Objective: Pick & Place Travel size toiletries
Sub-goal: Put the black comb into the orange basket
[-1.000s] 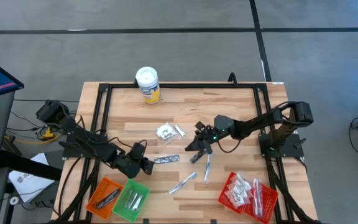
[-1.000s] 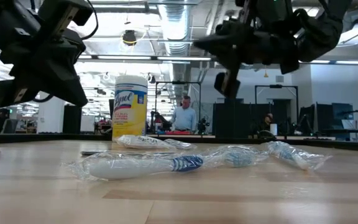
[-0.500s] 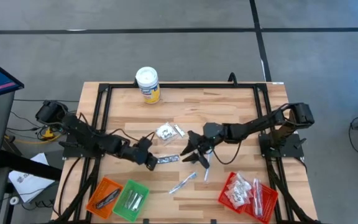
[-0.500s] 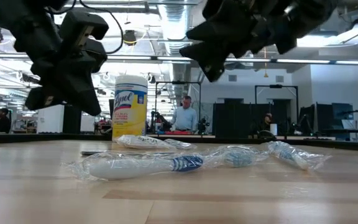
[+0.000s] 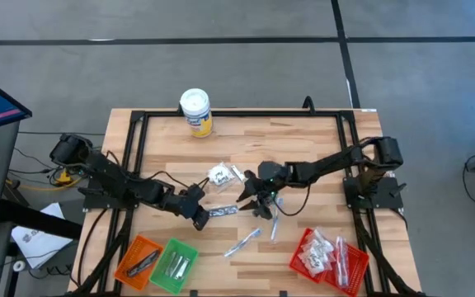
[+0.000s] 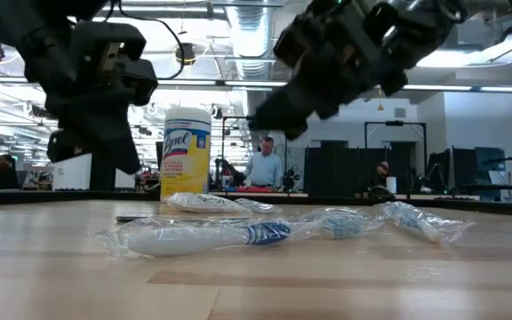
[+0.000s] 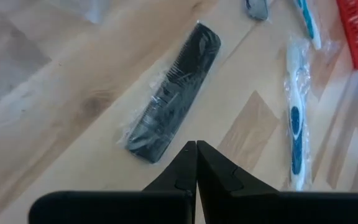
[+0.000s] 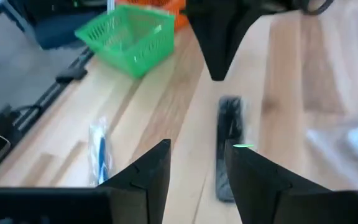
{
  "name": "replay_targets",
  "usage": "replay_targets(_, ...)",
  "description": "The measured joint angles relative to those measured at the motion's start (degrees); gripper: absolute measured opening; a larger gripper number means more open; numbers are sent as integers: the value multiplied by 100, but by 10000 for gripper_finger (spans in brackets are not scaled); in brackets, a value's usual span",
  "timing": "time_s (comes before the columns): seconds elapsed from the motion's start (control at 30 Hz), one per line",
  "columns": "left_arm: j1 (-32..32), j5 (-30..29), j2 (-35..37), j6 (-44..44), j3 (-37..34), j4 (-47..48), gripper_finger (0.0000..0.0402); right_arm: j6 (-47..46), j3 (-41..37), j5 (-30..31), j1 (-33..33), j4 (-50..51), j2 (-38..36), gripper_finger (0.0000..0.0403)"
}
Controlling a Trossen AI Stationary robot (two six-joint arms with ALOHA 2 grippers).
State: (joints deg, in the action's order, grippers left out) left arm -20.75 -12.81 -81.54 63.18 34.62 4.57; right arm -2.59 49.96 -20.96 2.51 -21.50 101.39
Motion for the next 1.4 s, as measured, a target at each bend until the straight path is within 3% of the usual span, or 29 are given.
replay_targets(0.37,-17,124,-719,-16,105,-319,0,320,479,278,264,3,742,163)
replay_targets(0.57,-107,119,-693,0,106,-379,0,574,502,899,256,107,744,223)
replay_targets(0.8,-208,57,-713,1,104,-349,0,509,496,924,261,146,775,281)
replay_targets(1.03,-144,-176,-713,10,104,-290,0,468,496,926,257,138,773,286)
replay_targets(1.4,-10,43,-713,181,99,82,0,404,496,926,250,152,773,286)
